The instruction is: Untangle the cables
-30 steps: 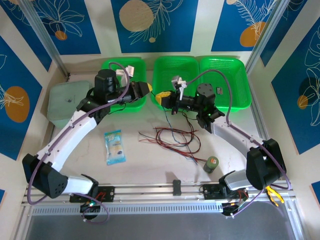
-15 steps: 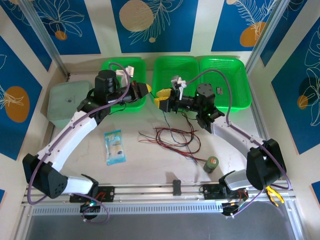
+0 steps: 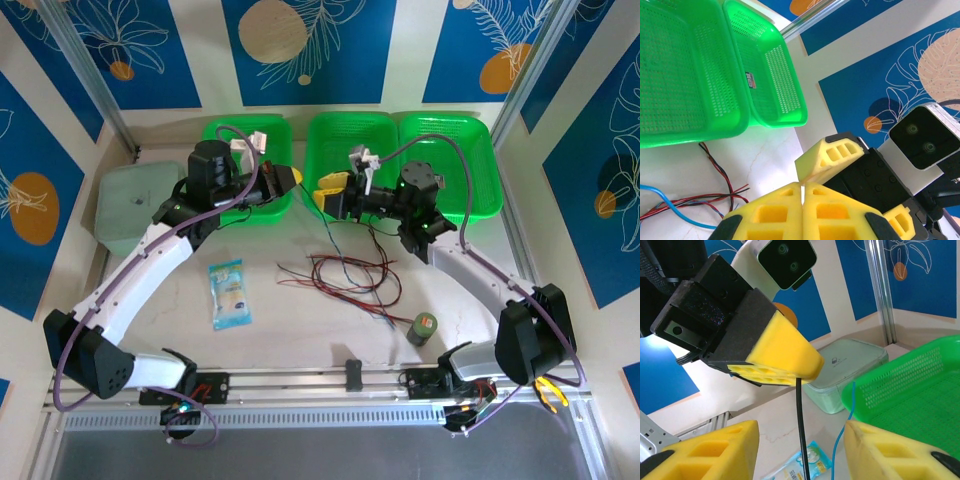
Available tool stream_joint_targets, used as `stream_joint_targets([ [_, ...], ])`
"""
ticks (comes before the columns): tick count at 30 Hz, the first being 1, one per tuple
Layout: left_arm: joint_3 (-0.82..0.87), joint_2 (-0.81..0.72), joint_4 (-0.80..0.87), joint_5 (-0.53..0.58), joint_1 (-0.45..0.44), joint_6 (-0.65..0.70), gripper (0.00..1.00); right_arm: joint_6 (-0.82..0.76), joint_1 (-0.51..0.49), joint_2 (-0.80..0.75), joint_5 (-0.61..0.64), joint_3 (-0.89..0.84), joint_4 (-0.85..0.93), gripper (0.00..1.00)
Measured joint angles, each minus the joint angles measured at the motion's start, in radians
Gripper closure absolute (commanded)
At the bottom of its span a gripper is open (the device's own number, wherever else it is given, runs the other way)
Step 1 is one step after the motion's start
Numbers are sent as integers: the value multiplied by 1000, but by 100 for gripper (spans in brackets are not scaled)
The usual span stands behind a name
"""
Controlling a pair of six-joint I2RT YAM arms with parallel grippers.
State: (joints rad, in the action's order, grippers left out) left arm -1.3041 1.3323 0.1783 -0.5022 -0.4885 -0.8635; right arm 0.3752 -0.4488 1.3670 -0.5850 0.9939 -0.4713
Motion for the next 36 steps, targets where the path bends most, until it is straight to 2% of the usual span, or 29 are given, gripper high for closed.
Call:
stream_joint_targets([
  [4, 0, 0, 0, -14, 0, 1, 100, 44, 60, 45, -46, 82, 77, 51],
  [7, 0, 0, -2, -38, 0, 13, 100, 71, 111, 121, -95, 220, 212, 51],
  [10, 0, 1, -48, -121, 0, 54, 100, 78, 135, 179, -131, 317, 335, 51],
  [14, -16, 25, -96, -285, -1, 209, 100, 80, 119, 186, -138, 313, 419, 50],
  [20, -189, 185, 94, -406, -5, 489, 100, 93, 107, 146, -100, 242, 470, 50],
  [28, -347, 269, 342, -428, -34, 711, 100, 93, 136, 78, -102, 172, 515, 42],
  [36, -393, 286, 430, -377, -84, 809, 100, 101, 117, 51, -151, 90, 452, 42],
])
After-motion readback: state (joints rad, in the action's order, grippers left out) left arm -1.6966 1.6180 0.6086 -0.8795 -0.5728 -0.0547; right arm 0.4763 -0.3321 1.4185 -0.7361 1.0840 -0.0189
